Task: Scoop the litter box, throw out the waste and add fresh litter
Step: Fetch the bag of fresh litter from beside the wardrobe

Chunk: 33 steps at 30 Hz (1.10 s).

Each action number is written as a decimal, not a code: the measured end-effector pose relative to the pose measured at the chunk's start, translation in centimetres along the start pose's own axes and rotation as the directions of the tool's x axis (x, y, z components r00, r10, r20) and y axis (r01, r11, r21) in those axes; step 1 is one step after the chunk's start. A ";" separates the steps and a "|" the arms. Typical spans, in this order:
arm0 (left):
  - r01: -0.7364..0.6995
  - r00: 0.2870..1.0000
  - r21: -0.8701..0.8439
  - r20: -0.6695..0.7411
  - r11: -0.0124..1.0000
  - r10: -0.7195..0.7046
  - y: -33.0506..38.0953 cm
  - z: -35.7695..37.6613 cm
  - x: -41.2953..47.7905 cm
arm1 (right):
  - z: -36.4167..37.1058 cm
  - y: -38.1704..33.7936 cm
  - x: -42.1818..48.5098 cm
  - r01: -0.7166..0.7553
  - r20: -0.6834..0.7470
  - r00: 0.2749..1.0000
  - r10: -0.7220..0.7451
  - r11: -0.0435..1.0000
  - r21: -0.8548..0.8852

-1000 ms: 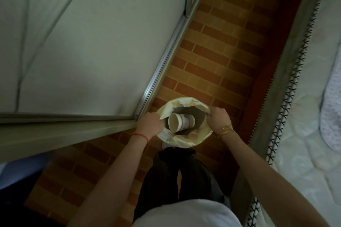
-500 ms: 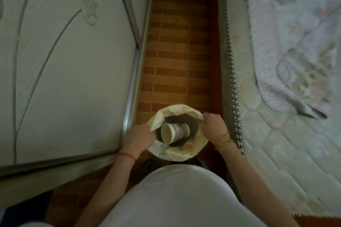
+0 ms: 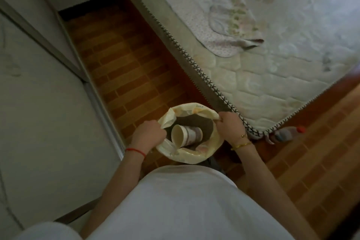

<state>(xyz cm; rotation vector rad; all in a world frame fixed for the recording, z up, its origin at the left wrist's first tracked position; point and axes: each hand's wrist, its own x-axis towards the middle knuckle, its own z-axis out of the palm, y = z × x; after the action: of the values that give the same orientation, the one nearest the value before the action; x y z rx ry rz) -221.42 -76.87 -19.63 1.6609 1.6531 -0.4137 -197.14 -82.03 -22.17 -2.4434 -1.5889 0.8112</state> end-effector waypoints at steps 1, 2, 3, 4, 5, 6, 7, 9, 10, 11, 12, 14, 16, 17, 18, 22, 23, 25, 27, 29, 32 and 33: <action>-0.037 0.999 0.029 0.012 0.999 0.037 0.5 0.1 -0.3 | 0.0 0.8 -1.2 -0.040 -0.017 0.999 0.040 0.999 0.019; -0.078 0.997 0.059 0.026 0.995 0.076 1.0 0.3 -0.6 | -0.1 1.6 -2.5 -0.079 -0.036 0.996 0.080 0.996 0.038; -0.113 0.993 0.082 0.044 0.990 0.110 1.5 0.6 -0.9 | -0.2 2.3 -3.8 -0.118 -0.052 0.991 0.121 0.991 0.059; -0.145 0.988 0.100 0.064 0.984 0.139 2.2 0.8 -1.2 | -0.3 3.0 -5.1 -0.155 -0.071 0.985 0.160 0.985 0.079; -0.176 0.982 0.118 0.086 0.977 0.167 2.9 1.1 -1.5 | -0.4 3.8 -6.4 -0.193 -0.089 0.975 0.202 0.976 0.101; -0.210 0.975 0.142 0.106 0.967 0.197 3.6 1.5 -1.7 | -0.4 4.6 -7.7 -0.226 -0.108 0.965 0.240 0.966 0.122; -0.243 0.967 0.168 0.123 0.955 0.225 4.5 1.9 -2.0 | -0.4 5.4 -8.9 -0.260 -0.127 0.952 0.279 0.954 0.148; -0.313 0.947 0.223 0.150 0.923 0.284 6.3 2.9 -2.6 | -0.5 7.0 -11.3 -0.322 -0.167 0.919 0.357 0.924 0.205; -0.348 0.935 0.254 0.160 0.902 0.315 7.3 3.4 -3.0 | -0.5 7.8 -12.5 -0.352 -0.181 0.901 0.395 0.908 0.228; -0.380 0.924 0.286 0.169 0.880 0.344 8.2 3.9 -3.3 | -0.5 8.5 -13.7 -0.381 -0.190 0.883 0.430 0.891 0.247; -0.412 0.911 0.317 0.180 0.854 0.372 9.1 4.5 -3.6 | -0.5 9.2 -14.9 -0.412 -0.194 0.863 0.468 0.871 0.269; -0.477 0.879 0.369 0.207 0.798 0.430 10.9 5.7 -4.3 | -0.3 10.8 -17.1 -0.462 -0.202 0.814 0.544 0.818 0.341; -0.540 0.842 0.395 0.239 0.743 0.484 12.7 7.1 -5.1 | -0.2 12.3 -19.2 -0.491 -0.208 0.766 0.608 0.763 0.420; -0.567 0.823 0.403 0.256 0.718 0.507 13.6 7.8 -5.5 | 0.0 13.0 -20.3 -0.505 -0.206 0.746 0.633 0.740 0.445; -0.593 0.805 0.414 0.272 0.691 0.527 14.6 8.5 -6.0 | 0.0 13.6 -21.4 -0.523 -0.198 0.724 0.661 0.713 0.467; -0.697 0.714 0.449 0.368 0.559 0.595 18.4 11.3 -8.2 | 0.3 16.4 -25.5 -0.600 -0.191 0.613 0.767 0.609 0.519; -0.720 0.690 0.459 0.391 0.521 0.609 19.4 12.0 -8.9 | 0.3 17.2 -26.5 -0.611 -0.193 0.590 0.784 0.590 0.528; -0.751 0.652 0.477 0.428 0.456 0.627 21.3 13.6 -10.3 | 0.2 18.7 -28.4 -0.618 -0.189 0.549 0.814 0.548 0.564; -0.772 0.625 0.485 0.457 0.411 0.633 23.3 15.5 -11.7 | 0.3 20.3 -30.4 -0.631 -0.197 0.508 0.839 0.518 0.578; -0.788 0.603 0.486 0.483 0.379 0.635 25.0 17.5 -13.1 | 0.3 22.1 -32.3 -0.643 -0.193 0.476 0.858 0.489 0.589; -0.815 0.560 0.479 0.511 0.325 0.652 27.4 20.6 -15.0 | 0.0 25.1 -34.8 -0.645 -0.178 0.444 0.878 0.452 0.616; -0.822 0.549 0.479 0.521 0.309 0.653 28.2 21.7 -15.8 | -0.2 26.1 -35.6 -0.647 -0.172 0.439 0.882 0.443 0.621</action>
<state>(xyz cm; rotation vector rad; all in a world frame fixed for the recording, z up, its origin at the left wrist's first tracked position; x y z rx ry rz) -190.49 -100.06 -15.60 2.5941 0.3235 -0.7459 -186.71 -124.76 -18.54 -2.6053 0.0849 0.4749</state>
